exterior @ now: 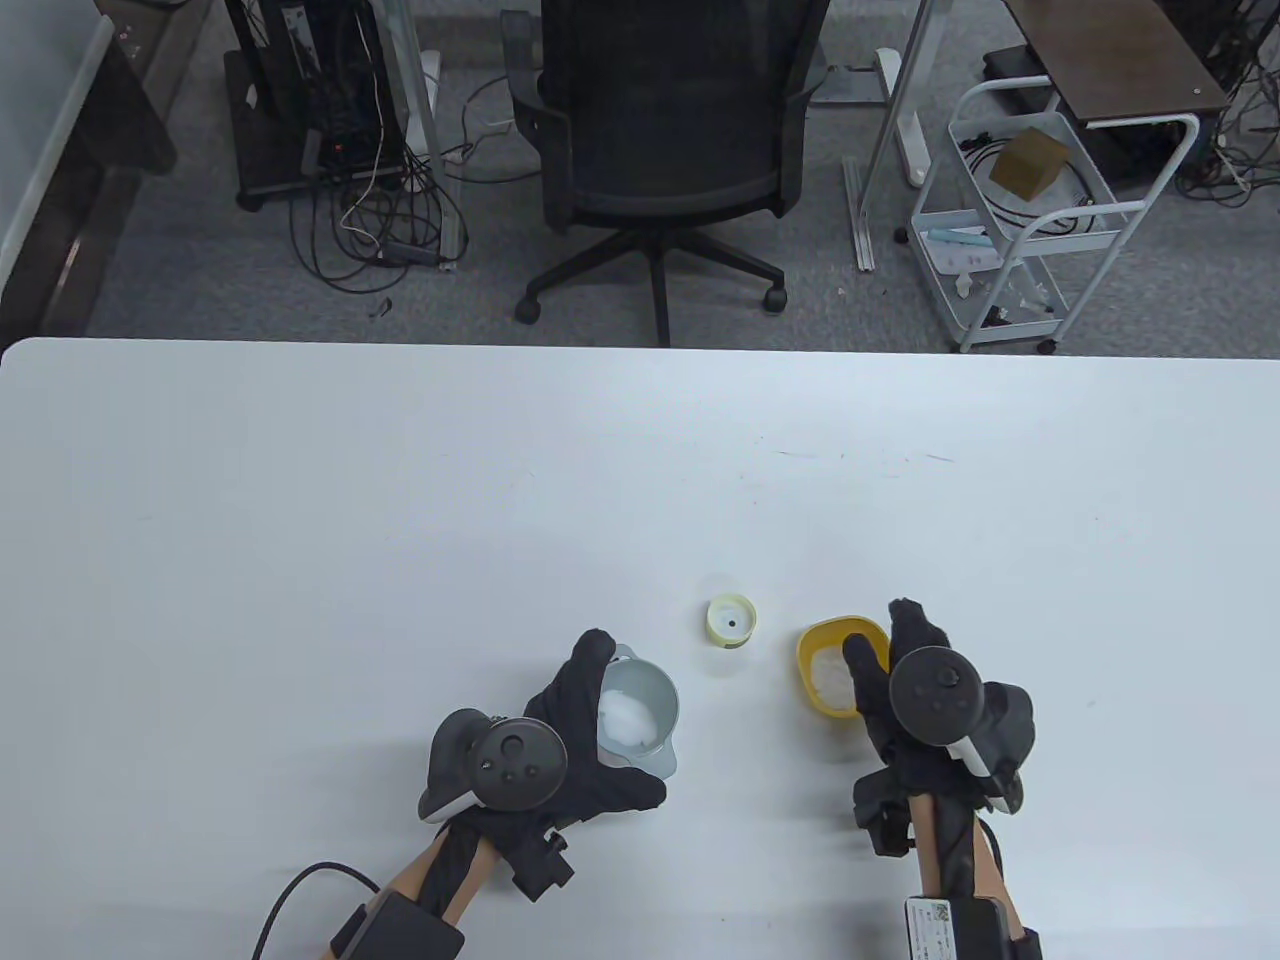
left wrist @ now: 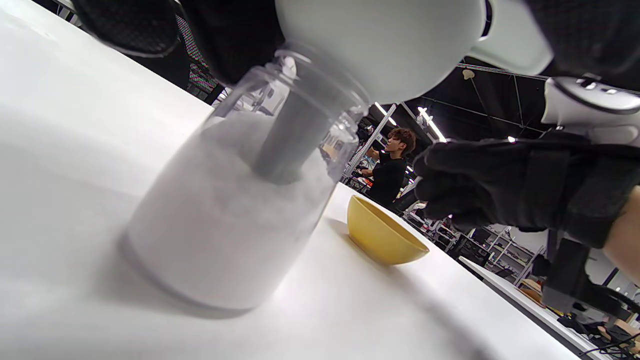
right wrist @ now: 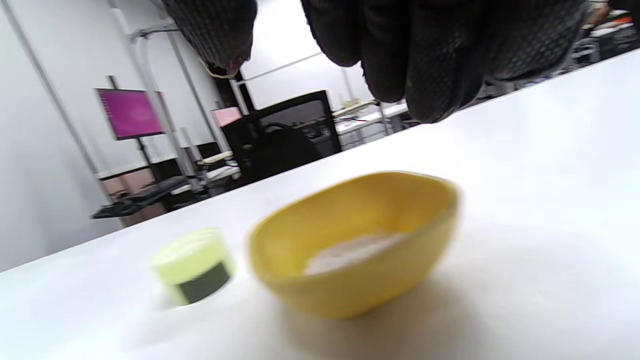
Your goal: Unscrew the press dispenser and pour salt into it
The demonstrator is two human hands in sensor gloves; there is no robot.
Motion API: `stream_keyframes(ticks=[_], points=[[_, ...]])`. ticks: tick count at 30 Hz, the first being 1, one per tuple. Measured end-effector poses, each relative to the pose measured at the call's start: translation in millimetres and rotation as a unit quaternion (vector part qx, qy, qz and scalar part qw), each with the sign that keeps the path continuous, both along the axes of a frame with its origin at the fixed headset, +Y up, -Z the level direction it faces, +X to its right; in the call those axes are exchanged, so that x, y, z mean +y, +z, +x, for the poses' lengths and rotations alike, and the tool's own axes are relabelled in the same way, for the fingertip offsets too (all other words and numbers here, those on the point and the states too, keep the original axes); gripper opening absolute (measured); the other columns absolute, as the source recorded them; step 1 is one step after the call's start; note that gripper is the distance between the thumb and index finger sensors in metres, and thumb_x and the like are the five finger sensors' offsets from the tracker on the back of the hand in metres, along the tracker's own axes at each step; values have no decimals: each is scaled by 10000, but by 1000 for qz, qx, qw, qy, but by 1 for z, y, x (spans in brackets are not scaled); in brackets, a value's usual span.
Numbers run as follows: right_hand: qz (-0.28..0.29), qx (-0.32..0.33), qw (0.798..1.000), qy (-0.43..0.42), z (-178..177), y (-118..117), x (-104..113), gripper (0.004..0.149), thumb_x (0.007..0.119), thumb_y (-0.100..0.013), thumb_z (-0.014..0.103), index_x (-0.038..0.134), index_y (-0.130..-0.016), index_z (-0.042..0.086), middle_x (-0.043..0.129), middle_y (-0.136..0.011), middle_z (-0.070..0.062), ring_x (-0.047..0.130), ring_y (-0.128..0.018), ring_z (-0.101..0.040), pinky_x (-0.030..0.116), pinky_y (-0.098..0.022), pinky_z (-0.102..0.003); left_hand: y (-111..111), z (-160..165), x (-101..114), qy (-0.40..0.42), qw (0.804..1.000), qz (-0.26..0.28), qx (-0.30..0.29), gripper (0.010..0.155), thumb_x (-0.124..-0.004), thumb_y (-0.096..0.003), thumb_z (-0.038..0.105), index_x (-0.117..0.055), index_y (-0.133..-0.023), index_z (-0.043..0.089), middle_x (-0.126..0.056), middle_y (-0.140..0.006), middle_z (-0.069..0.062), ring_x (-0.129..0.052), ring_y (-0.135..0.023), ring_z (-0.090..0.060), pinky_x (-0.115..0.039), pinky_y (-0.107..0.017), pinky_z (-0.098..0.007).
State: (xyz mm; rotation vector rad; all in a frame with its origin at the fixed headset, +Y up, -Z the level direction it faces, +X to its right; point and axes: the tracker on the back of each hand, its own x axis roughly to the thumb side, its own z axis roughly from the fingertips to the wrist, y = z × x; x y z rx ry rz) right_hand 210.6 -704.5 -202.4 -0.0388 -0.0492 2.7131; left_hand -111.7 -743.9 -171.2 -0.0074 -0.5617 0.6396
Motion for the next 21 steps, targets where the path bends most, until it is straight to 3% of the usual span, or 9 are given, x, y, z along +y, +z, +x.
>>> stream_keyframes(ticks=[9,21], points=[[18,121,991,-59,-49,16,12,701,622,-701,372,470,-1142,-152,616,-1052,-434,727,-857,-624,621,-593,-744,0,0,1,-2,1000,-1,-2,1460,-764,-340,801,-166,-1169,-242,-550,-1148,-436,-831,-972,-506,-678,-646,-744],[35,120,991,-47,-51,16,5,694,632,-696,367,482,-1133,-150,630,-1043,-426,742,-847,-614,631,-589,-737,2,4,2,-22,1000,11,12,1507,-753,-297,816,-161,-1156,-272,-547,-1137,-447,-851,-962,-491,-671,-639,-748]])
